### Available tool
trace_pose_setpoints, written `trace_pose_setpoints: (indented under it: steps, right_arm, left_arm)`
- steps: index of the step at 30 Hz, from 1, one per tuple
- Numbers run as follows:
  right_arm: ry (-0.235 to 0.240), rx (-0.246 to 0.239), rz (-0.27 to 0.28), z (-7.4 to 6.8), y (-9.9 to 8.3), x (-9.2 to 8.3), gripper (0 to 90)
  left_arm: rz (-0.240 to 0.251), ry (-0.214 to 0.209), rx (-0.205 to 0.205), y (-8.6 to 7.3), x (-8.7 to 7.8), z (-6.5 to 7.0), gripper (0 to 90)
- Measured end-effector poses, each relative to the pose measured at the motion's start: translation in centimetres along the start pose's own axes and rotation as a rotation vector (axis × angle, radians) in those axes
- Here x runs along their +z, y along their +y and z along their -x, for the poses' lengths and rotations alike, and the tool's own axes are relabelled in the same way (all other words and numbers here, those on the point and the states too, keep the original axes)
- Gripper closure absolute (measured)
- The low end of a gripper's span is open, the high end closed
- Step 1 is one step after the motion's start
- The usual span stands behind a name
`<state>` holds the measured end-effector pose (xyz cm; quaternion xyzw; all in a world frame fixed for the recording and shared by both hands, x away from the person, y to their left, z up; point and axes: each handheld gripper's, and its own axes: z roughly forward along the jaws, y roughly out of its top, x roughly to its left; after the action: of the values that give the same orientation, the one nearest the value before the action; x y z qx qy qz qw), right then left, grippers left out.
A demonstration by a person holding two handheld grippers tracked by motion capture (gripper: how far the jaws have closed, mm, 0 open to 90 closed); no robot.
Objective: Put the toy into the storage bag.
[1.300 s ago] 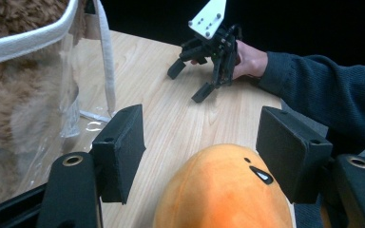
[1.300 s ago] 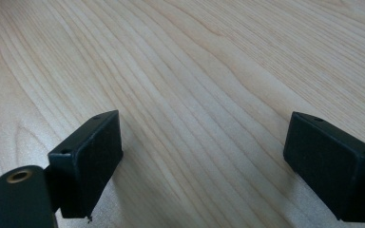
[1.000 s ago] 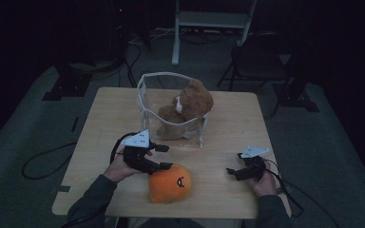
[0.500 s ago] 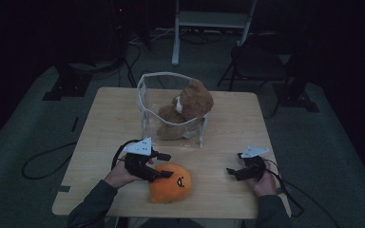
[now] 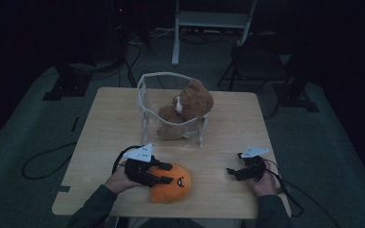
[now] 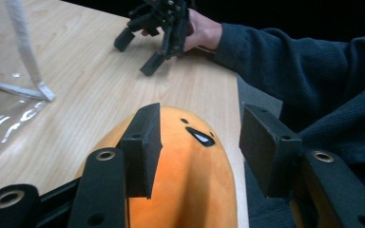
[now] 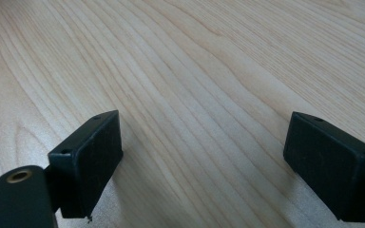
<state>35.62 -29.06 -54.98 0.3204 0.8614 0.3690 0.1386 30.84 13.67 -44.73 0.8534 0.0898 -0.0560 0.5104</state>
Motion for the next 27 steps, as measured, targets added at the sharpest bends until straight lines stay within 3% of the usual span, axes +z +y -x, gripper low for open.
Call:
trace_pose_setpoints:
  steps: [7, 12, 15, 20, 22, 27]
  right_arm:
    - [0.0, 0.001, -0.001, 0.0, 0.0, 0.0, 11.9]
    - [0.0, 0.002, -0.001, 0.0, 0.0, 0.0, 11.9]
    - [0.0, 0.002, -0.001, 0.0, 0.0, 0.0, 11.9]
    - [0.0, 0.001, -0.001, 0.0, 0.0, 0.0, 11.9]
    - [0.0, 0.002, -0.001, 0.0, 0.0, 0.0, 11.9]
    - [0.0, 0.002, 0.0, 0.0, 0.0, 0.0, 11.9]
  left_arm:
    - [-0.048, 0.015, -0.01, -0.8, 0.9, -0.1, 49.5]
    - [-0.074, 0.088, -0.018, -1.2, 1.0, -0.6, 46.4]
    - [-0.079, 0.133, -0.03, -1.5, 1.0, -0.9, 41.6]
    - [-0.088, 0.205, -0.06, -1.8, 1.2, -1.3, 26.4]
    - [-0.093, 0.225, -0.085, -2.0, 1.3, -1.6, 18.0]
    - [-0.089, 0.248, -0.144, -2.4, 1.3, -2.6, 11.8]
